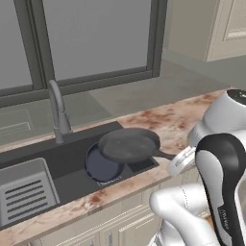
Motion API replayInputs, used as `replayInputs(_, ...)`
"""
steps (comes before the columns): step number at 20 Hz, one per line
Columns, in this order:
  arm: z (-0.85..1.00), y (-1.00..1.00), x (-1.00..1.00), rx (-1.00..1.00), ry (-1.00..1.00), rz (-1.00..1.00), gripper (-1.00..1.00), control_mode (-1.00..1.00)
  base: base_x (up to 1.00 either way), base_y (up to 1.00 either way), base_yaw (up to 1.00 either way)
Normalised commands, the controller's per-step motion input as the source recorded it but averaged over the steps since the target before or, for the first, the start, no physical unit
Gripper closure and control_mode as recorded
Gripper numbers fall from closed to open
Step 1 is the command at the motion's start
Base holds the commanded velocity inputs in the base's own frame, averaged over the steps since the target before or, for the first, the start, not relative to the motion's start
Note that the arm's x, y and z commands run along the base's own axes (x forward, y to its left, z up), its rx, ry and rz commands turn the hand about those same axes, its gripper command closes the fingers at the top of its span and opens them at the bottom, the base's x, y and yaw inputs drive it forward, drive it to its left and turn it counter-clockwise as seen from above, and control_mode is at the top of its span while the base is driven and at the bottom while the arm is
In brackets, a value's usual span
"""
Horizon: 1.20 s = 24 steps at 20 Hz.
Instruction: Move the pot and pan from the stove into the sink.
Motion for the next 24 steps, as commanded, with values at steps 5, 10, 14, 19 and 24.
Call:
replayInputs(5,-0.12,0.0,0.43,0.0,0.11,0.0,1.0,-1.0,0.0,0.0,0.0)
replayInputs(10,-0.23,0.0,0.48,-0.01,0.08,0.0,1.0,-1.0,0.0,0.0,0.0)
replayInputs(14,-0.32,0.01,0.49,-0.02,0.03,0.0,1.0,-1.0,0.0,0.0,0.0)
replayInputs(19,-0.41,0.1,0.4,0.0,0.01,0.01,1.0,-1.0,0.0,0.0,0.0)
replayInputs(24,-0.46,0.34,0.3,-0.01,0.0,0.0,1.0,-1.0,0.0,0.0,0.0)
